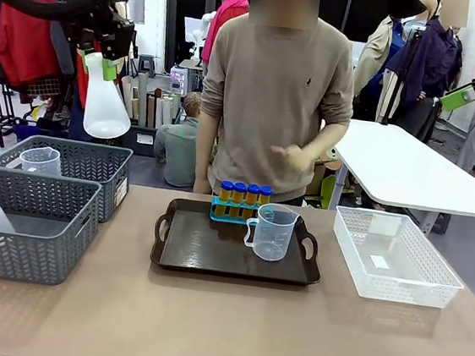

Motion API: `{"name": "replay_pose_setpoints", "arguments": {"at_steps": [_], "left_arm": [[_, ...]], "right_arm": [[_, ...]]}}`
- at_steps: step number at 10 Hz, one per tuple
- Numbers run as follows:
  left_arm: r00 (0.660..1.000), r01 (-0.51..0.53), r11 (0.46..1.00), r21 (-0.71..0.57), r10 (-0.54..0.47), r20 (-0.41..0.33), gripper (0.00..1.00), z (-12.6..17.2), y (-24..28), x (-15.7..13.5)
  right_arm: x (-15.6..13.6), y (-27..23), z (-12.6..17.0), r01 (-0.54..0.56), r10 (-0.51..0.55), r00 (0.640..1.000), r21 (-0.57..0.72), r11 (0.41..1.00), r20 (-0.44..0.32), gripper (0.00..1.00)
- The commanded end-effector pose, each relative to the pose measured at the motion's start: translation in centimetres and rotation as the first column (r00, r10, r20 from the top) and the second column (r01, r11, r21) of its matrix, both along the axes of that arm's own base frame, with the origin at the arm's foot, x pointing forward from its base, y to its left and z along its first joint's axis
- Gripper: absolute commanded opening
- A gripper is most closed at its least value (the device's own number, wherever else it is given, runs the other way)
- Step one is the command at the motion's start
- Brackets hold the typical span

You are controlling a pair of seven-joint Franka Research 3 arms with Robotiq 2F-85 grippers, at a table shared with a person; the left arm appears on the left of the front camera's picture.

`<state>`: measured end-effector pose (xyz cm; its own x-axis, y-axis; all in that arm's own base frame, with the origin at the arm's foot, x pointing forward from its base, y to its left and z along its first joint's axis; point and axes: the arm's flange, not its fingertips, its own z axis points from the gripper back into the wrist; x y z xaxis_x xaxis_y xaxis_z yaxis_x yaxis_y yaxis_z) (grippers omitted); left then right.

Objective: Prepare the laboratory tools.
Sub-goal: Pick up one Small flask and place it on the Handle tray.

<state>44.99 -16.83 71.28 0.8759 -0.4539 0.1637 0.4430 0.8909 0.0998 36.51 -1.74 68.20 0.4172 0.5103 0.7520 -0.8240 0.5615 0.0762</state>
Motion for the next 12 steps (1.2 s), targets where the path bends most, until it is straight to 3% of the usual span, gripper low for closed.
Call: {"name": "replay_pose_setpoints", "arguments": {"at_steps": [1,2,6,11,12], "left_arm": [[1.0,-0.001,1.0,0.0,0.001,0.003,0.0,0.1,0.1,-0.1],[0.998,0.061,0.998,0.019,-0.061,-0.009,0.0,0.1,-1.3,0.2],[0.97,0.239,0.971,-0.024,-0.24,-0.046,0.0,-5.9,-7.4,3.7],[0.946,0.32,0.947,-0.019,-0.321,-0.046,0.0,-14.6,-12.9,7.8],[0.936,0.335,0.94,-0.069,-0.341,-0.091,0.0,-16.5,-13.9,8.3]], "right_arm": [[0.1,0.1,0.1,-0.018,0.018,1.0,0.024,1.0,0.017,1.0],[0.1,0.1,0.1,-0.018,0.018,1.0,0.024,1.0,0.017,1.0],[0.1,0.1,0.1,-0.018,0.018,1.0,0.024,1.0,0.017,1.0],[0.1,0.1,0.1,-0.018,0.018,1.0,0.024,1.0,0.017,1.0],[0.1,0.1,0.1,-0.018,0.018,1.0,0.024,1.0,0.017,1.0]]}}
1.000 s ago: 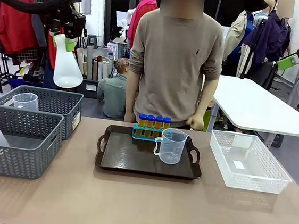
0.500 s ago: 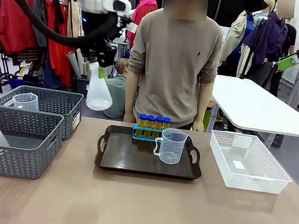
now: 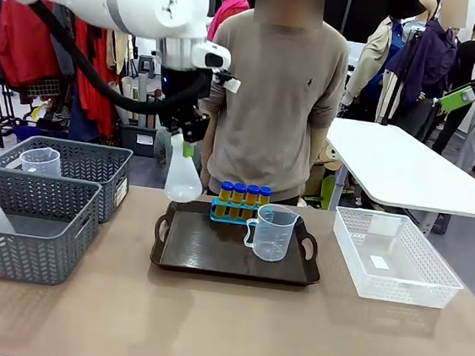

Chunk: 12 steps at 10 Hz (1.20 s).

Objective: Prepare the laboratory tools.
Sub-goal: Pick up one Small flask and place it on the Handle tray.

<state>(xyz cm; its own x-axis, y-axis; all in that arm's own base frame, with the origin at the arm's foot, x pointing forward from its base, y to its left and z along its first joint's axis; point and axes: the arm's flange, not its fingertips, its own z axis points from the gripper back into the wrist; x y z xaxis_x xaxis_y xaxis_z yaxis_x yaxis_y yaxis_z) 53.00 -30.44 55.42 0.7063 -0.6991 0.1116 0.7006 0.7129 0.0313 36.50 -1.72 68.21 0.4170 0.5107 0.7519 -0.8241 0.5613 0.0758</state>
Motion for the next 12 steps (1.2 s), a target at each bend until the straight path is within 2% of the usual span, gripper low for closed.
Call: {"name": "replay_pose_setpoints", "arguments": {"at_steps": [1,2,4,5,6,8,9,12], "left_arm": [[0.999,0.033,0.999,-0.034,-0.034,-0.029,0.0,-2.7,-1.2,0.3],[0.998,0.04,0.996,-0.079,-0.044,-0.048,0.0,-3.8,-1.7,1.0],[0.999,0.048,0.996,-0.076,-0.05,-0.021,0.0,-5.7,-3.5,1.0],[0.996,0.059,0.997,-0.058,-0.063,-0.063,0.0,-4.9,-2.8,0.5],[0.999,0.033,0.998,-0.056,-0.036,-0.041,0.0,-5.7,-3.5,1.4],[0.998,0.041,0.998,-0.055,-0.043,-0.045,0.0,-5.9,-3.9,1.2],[0.998,0.068,0.998,-0.009,-0.068,0.004,0.0,-6.0,-3.4,1.0],[0.991,0.135,0.991,0.022,-0.134,-0.029,0.0,-9.0,-5.3,2.8]], "right_arm": [[0.1,0.1,0.1,-0.018,0.018,1.0,0.024,1.0,0.017,1.0],[0.1,0.1,0.1,-0.018,0.018,1.0,0.024,1.0,0.017,1.0],[0.1,0.1,0.1,-0.018,0.018,1.0,0.024,1.0,0.017,1.0],[0.1,0.1,0.1,-0.018,0.018,1.0,0.024,1.0,0.017,1.0],[0.1,0.1,0.1,-0.018,0.018,1.0,0.024,1.0,0.017,1.0],[0.1,0.1,0.1,-0.018,0.018,1.0,0.024,1.0,0.017,1.0],[0.1,0.1,0.1,-0.018,0.018,1.0,0.024,1.0,0.017,1.0],[0.1,0.1,0.1,-0.018,0.018,1.0,0.024,1.0,0.017,1.0]]}}
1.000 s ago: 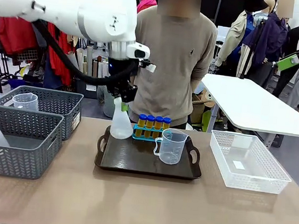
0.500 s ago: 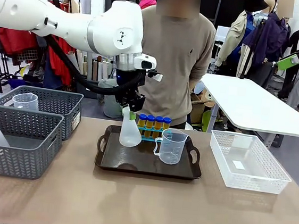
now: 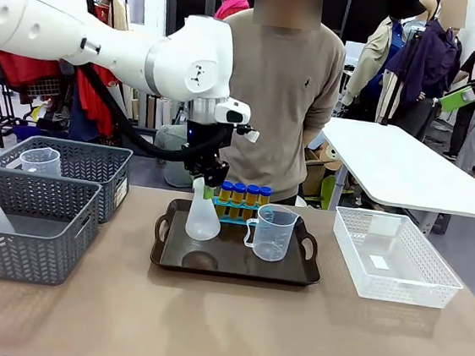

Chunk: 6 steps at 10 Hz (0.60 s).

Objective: Prepare the laboratory tools.
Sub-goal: Pick up one Small flask and place it on the Handle tray.

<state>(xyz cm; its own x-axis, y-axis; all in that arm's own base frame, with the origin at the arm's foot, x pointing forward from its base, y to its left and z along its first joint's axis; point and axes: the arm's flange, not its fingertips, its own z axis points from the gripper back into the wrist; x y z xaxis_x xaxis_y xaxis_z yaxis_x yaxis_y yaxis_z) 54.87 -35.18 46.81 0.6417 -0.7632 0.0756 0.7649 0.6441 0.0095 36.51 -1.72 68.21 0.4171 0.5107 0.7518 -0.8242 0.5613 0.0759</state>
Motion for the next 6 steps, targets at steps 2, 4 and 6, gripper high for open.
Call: {"name": "replay_pose_setpoints", "arguments": {"at_steps": [2,4,6], "left_arm": [[0.997,0.075,0.997,0.022,-0.074,-0.014,0.0,-2.4,-1.8,1.7],[0.996,0.092,0.995,0.039,-0.092,-0.008,0.0,-3.7,-2.4,2.2],[0.995,0.098,0.994,0.048,-0.098,-0.012,0.12,-4.3,-2.7,2.2]], "right_arm": [[0.1,0.1,0.1,-0.018,0.018,1.0,0.024,1.0,0.017,1.0],[0.1,0.1,0.1,-0.018,0.018,1.0,0.024,1.0,0.017,1.0],[0.1,0.1,0.1,-0.018,0.018,1.0,0.024,1.0,0.017,1.0]]}}
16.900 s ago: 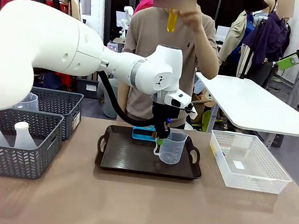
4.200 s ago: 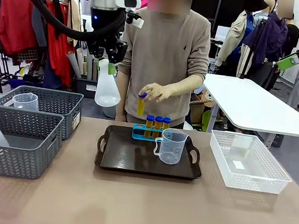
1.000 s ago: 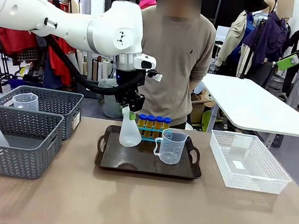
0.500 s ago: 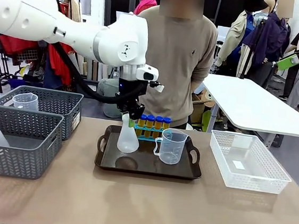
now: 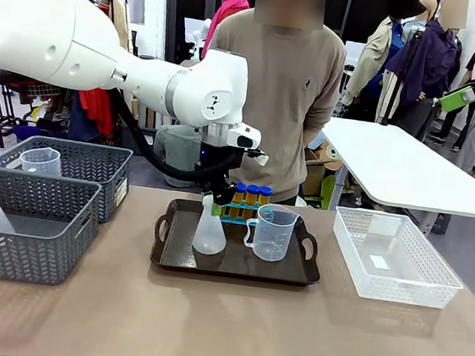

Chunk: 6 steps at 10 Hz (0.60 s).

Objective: Prepare the laboratory tools.
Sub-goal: Pick up one Small flask and place it on the Handle tray.

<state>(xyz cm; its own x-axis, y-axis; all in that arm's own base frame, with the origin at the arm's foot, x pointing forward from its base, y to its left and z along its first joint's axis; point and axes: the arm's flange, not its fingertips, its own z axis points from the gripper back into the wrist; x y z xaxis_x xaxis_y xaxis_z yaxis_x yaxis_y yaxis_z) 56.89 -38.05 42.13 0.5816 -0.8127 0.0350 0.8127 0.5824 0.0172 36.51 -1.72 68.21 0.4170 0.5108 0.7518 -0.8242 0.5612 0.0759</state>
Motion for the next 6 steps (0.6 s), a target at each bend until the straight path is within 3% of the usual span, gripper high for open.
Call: {"name": "replay_pose_setpoints", "arguments": {"at_steps": [1,4,5,6], "left_arm": [[1.0,0.015,1.0,0.008,-0.015,0.006,0.32,0.4,0.2,0.3],[1.0,-0.006,1.0,-0.007,0.006,0.011,0.9,1.1,0.5,0.2],[1.0,-0.007,1.0,-0.014,0.007,0.006,1.0,1.2,0.7,0.3],[1.0,-0.008,1.0,-0.025,0.009,0.007,1.0,1.5,0.9,0.1]], "right_arm": [[0.1,0.1,0.1,-0.018,0.018,1.0,0.024,1.0,0.017,1.0],[0.1,0.1,0.1,-0.018,0.018,1.0,0.024,1.0,0.017,1.0],[0.1,0.1,0.1,-0.018,0.018,1.0,0.024,1.0,0.017,1.0],[0.1,0.1,0.1,-0.018,0.018,1.0,0.024,1.0,0.017,1.0]]}}
